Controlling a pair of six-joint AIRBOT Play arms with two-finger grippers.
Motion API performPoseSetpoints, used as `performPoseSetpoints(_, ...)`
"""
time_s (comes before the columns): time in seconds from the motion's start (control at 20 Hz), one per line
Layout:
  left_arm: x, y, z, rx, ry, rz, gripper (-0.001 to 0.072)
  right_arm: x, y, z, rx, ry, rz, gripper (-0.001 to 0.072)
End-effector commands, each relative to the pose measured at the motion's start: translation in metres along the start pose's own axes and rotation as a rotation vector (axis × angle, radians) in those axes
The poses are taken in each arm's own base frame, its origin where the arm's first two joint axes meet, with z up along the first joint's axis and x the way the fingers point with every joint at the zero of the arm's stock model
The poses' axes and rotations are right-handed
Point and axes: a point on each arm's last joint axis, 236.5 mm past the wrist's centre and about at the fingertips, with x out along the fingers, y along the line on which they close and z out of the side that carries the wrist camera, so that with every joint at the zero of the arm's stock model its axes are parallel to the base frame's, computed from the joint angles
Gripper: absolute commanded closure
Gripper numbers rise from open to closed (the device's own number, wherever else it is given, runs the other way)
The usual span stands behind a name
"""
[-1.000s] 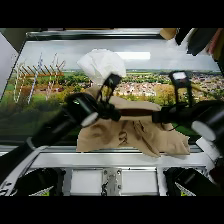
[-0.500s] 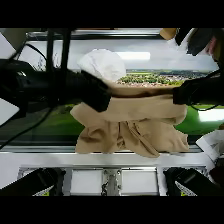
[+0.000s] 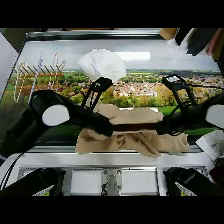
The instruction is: Fold the clothes and pants, and hang the long-sleeved shirts on hangers.
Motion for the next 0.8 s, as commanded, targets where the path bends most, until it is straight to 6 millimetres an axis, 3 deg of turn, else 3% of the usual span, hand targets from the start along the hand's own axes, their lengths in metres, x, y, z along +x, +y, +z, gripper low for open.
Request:
performPoseSetpoints(0.0,0.028,0.034,0.036,-0.075,-0.033,0.012,0.0686,0.030,-0.016,0.039,0.048,-0.061,-0.052,0.0685)
performPoseSetpoints(0.1,0.043,0.057,0.042,-0.120,-0.019,0.036,0.0685,0.043,-0.021,0.059,0.097,-0.086,-0.053,0.0685)
performPoseSetpoints(0.25,0.057,0.075,0.027,-0.162,0.018,0.053,0.0686,0.055,-0.016,0.065,0.109,-0.069,-0.040,0.0685)
performPoseSetpoints(0.4,0.060,0.069,0.009,-0.142,0.037,0.042,0.0685,0.055,-0.010,0.067,0.105,-0.077,-0.021,0.0685)
performPoseSetpoints(0.55,0.058,0.048,0.005,-0.084,0.026,0.021,0.0684,0.055,-0.006,0.066,0.106,-0.073,-0.003,0.0684)
performPoseSetpoints(0.6,0.056,0.041,0.005,-0.051,0.017,0.012,0.0646,0.055,-0.005,0.066,0.106,-0.072,0.001,0.0685)
performPoseSetpoints(0.65,0.054,0.035,0.005,-0.031,0.007,0.006,0.0348,0.055,-0.005,0.066,0.106,-0.071,0.001,0.0685)
performPoseSetpoints(0.7,0.050,0.032,0.006,-0.023,-0.004,0.000,0.0139,0.055,-0.005,0.066,0.106,-0.071,0.001,0.0685)
performPoseSetpoints(0.75,0.044,0.029,0.007,-0.016,-0.017,-0.003,0.0128,0.055,-0.005,0.066,0.106,-0.071,0.001,0.0684)
